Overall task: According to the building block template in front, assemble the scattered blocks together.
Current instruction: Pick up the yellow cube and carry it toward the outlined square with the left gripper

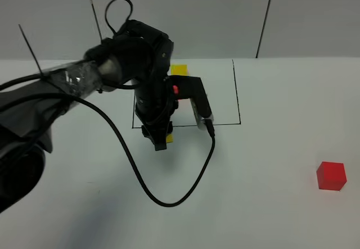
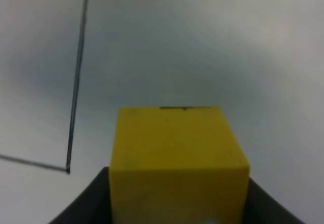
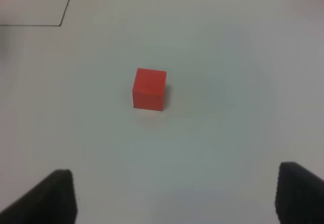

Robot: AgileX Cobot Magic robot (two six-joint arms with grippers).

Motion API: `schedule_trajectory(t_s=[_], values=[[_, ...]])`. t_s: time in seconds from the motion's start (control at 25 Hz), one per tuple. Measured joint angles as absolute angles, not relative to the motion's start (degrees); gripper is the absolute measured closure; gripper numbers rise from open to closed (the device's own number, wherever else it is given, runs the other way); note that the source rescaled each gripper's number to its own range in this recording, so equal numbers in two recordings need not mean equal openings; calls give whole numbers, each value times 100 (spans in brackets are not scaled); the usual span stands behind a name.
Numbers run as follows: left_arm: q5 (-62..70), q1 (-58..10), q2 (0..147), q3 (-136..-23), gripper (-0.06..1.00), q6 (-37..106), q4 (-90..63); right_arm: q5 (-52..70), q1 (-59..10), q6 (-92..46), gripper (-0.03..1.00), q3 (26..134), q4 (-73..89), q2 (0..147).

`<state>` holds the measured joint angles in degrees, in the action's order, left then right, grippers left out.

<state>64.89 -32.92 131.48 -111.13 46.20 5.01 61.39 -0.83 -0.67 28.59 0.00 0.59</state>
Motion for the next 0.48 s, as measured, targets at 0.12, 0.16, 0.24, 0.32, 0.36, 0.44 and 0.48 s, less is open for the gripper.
schedule_trajectory(t_s=[0.12,0.16,0.24,0.32,0.36,0.44,0.48], values=[[6530,-3465,13511,-11459,94,4811,501,6139,-83,-67,33,2859,0,59],[6556,-3514,13601,-11564,94,4850,501,6139,-83,-67,33,2859,0,59],[6613,-3575,13795,-11751,94,4925,497,6139,-83,-67,33,2859,0,59],[6699,-3612,13949,-11931,94,4966,497,6139,-83,-67,33,2859,0,59],[6742,-3620,14015,-11984,94,4970,497,6139,-83,-67,33,2859,0,59],[6810,-3626,14115,-12053,94,4986,497,6139,-83,-67,33,2859,0,59],[6837,-3626,14162,-12067,94,4991,502,6139,-83,-67,33,2859,0,59]])
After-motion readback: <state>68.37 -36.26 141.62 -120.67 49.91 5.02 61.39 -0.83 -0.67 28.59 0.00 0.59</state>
